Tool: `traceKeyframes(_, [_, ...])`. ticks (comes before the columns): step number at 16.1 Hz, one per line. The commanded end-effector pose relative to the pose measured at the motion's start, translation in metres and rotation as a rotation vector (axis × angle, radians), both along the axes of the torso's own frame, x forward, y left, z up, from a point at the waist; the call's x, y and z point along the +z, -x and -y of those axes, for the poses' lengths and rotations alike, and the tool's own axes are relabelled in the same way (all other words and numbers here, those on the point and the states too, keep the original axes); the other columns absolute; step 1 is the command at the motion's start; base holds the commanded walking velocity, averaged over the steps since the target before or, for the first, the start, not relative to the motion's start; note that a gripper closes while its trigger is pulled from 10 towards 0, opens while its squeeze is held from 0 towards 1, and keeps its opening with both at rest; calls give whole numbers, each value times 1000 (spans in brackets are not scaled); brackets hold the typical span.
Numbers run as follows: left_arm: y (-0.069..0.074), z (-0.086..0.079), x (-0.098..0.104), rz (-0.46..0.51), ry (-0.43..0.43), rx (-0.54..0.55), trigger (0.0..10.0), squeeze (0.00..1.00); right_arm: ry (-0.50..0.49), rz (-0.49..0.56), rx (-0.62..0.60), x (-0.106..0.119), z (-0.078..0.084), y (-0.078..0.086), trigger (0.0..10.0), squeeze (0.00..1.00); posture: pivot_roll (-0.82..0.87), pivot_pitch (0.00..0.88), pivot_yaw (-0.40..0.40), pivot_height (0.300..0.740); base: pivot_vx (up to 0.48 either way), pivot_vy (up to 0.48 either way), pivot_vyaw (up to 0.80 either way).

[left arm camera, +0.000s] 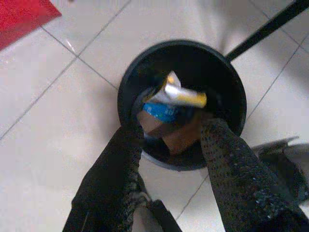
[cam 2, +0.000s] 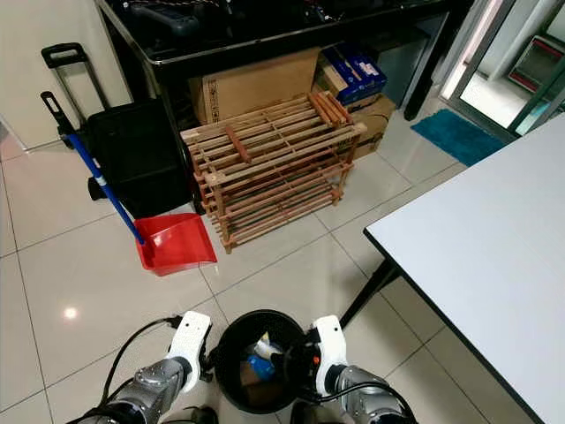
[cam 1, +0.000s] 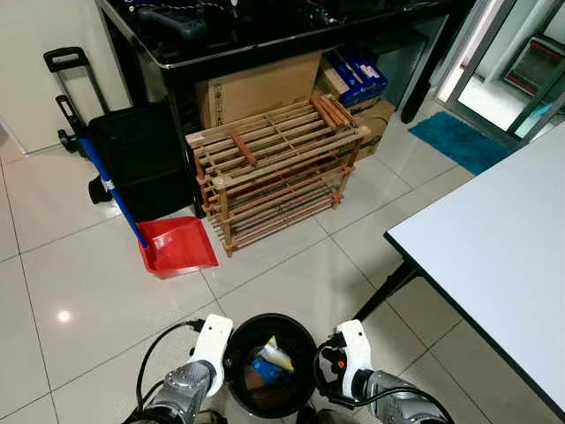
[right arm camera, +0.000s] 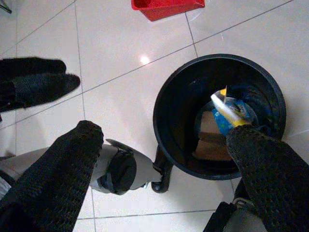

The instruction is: Picking trash to rubbish bin

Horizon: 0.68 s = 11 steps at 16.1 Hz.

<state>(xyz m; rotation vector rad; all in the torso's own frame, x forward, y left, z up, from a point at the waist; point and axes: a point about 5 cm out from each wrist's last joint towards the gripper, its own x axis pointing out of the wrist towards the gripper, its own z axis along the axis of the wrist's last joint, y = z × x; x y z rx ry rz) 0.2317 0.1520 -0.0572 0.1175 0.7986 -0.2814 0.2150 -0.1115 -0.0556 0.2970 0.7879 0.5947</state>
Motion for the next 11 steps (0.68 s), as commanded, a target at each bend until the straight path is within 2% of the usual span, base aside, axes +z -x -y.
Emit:
traceKeyframes(1, [-10, -2, 8, 77, -6, 10, 10000, 0, 2, 13, -32, 2, 2, -3, 10000, 0, -58, 135, -63, 740, 0, 0, 0])
traceKeyframes(2, [-17, -4, 15, 133, -1, 31, 10000, 0, 14, 29, -36, 3, 3, -5, 10000, 0, -54, 134, -63, 740, 0, 0, 0])
traceKeyframes(3, [-25, -9, 23, 217, -50, 40, 10000, 0, 32, 67, -51, 7, 4, -11, 10000, 0, -47, 136, -61, 740, 0, 0, 0])
traceKeyframes(4, [-33, -15, 34, 305, -57, 70, 10000, 0, 46, 115, -64, 13, 4, -20, 10000, 0, -38, 132, -56, 740, 0, 0, 0])
traceKeyframes(8, [-37, -34, 53, 485, -101, 140, 10000, 0, 59, 236, -54, 29, 0, -37, 10000, 0, -18, 117, -55, 740, 0, 0, 0])
traceKeyframes(11, [-26, -42, 41, 444, -172, 172, 10000, 0, 193, 218, -161, 22, 14, -38, 10000, 0, -13, 95, -56, 740, 0, 0, 0])
